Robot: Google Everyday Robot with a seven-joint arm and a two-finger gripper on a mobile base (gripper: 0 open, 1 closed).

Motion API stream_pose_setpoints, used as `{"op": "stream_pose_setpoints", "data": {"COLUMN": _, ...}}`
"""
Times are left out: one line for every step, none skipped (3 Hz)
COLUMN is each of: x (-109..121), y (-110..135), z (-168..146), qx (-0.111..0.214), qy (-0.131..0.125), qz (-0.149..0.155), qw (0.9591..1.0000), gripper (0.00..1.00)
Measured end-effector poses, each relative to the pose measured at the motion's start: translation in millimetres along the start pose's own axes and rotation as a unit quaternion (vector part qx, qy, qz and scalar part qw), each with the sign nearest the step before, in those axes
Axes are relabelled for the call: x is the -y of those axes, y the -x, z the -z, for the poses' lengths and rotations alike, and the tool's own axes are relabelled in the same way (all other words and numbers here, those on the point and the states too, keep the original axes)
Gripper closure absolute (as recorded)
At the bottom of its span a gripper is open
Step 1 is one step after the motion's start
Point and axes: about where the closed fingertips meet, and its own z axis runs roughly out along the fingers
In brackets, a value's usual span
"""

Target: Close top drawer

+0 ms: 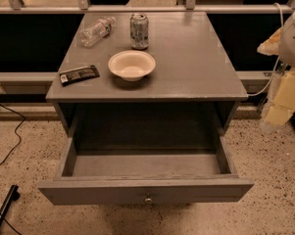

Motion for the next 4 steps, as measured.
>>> {"op": "stream_pose_setpoints", "data": {"x": 0, "y": 0, "z": 0, "qx": 0.000, "qy": 0.000, "qz": 0.000, "qw": 1.0000, "gripper": 0.00}}
{"op": "stream_pose_setpoints", "data": {"x": 1, "y": 0, "z": -1, "qx": 0.001, "qy": 0.002, "qz": 0.001, "qw": 1.0000, "gripper": 0.00}}
{"op": "stream_pose_setpoints", "data": {"x": -18, "y": -16, "z": -40, "qx": -0.023, "qy": 0.005, "qz": 0.037, "qw": 0.9990, "gripper": 0.02}}
{"op": "stream_pose_setpoints", "data": {"x": -50, "y": -43, "z": -84, "qx": -0.031, "qy": 0.012, "qz": 0.065, "qw": 0.9973, "gripper": 0.24}}
